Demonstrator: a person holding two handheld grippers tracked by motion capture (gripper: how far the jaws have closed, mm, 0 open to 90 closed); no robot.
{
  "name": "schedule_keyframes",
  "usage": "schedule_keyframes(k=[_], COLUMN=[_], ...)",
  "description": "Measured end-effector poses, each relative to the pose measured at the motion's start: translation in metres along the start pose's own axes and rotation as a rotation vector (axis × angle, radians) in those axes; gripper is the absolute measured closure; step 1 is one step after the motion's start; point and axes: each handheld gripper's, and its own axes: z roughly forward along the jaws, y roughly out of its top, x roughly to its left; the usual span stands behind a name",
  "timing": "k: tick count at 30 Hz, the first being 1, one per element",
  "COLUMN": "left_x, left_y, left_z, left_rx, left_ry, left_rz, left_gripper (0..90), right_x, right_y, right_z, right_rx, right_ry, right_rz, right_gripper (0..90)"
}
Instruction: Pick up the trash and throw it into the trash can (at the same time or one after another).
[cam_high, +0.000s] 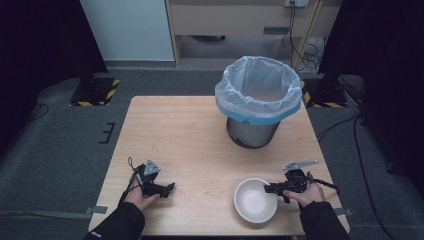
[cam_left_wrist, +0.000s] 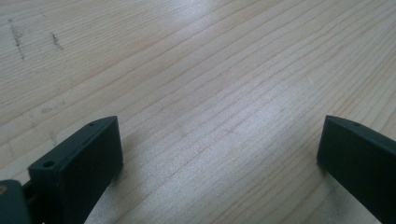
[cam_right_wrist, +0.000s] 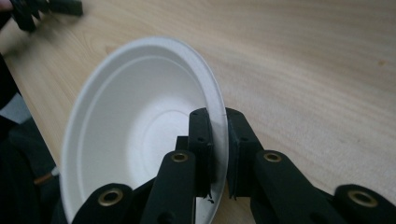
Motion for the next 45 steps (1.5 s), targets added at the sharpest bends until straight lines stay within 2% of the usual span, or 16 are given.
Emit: schedule_keyframes(k=[1,4,6,7,11,12,17,18,20,23,24,28,32,37,38,45], left_x=[0.0,0.0,0.0,0.0,0.0,0.0,0.0,0.0,0.0,0.0,0.0,0.0,0.0,0.0,0.0,0.0], left_y=[0.0,0.0,0.0,0.0,0.0,0.0,0.0,0.0,0.0,0.0,0.0,0.0,0.0,0.0,0.0,0.0], left_z=[0.0,0.0,0.0,0.0,0.0,0.0,0.0,0.0,0.0,0.0,0.0,0.0,0.0,0.0,0.0,0.0], left_rx=[0.0,0.0,0.0,0.0,0.0,0.0,0.0,0.0,0.0,0.0,0.0,0.0,0.0,0.0,0.001,0.001], left_ry=[0.0,0.0,0.0,0.0,0.0,0.0,0.0,0.0,0.0,0.0,0.0,0.0,0.0,0.0,0.0,0.0], left_rz=[0.0,0.0,0.0,0.0,0.0,0.0,0.0,0.0,0.0,0.0,0.0,0.0,0.0,0.0,0.0,0.0], left_gripper=[0.0,0.0,0.0,0.0,0.0,0.0,0.0,0.0,0.0,0.0,0.0,0.0,0.0,0.0,0.0,0.0], right_x=[0.0,0.001,0.002,0.005,0.008,0.009,0.011,0.011,0.012,0.012,0.014,0.016,0.021,0.022,0.022,0.023], right_y=[0.0,0.007,0.009,0.014,0.019,0.022,0.03,0.03,0.033,0.036,0.04,0.046,0.056,0.063,0.068,0.086], right_z=[0.0,-0.009,-0.011,-0.017,-0.025,-0.03,-0.045,-0.045,-0.054,-0.06,-0.069,-0.081,-0.102,-0.113,-0.12,-0.129], right_rx=[0.0,-0.087,-0.103,-0.16,-0.231,-0.28,-0.412,-0.412,-0.486,-0.529,-0.578,-0.638,-0.734,-0.798,-0.841,-0.93], right_ry=[0.0,-0.018,-0.017,-0.023,-0.029,-0.033,-0.044,-0.044,-0.053,-0.05,-0.048,-0.041,-0.033,-0.043,-0.049,-0.074], right_rz=[0.0,-0.01,-0.009,-0.011,-0.016,-0.017,-0.009,-0.009,-0.005,-0.002,0.001,-0.005,-0.006,-0.002,0.005,0.02], right_gripper=[83.7,84.0,84.0,84.0,84.1,84.1,84.1,84.1,84.1,84.1,84.2,84.1,84.2,84.2,84.2,84.2])
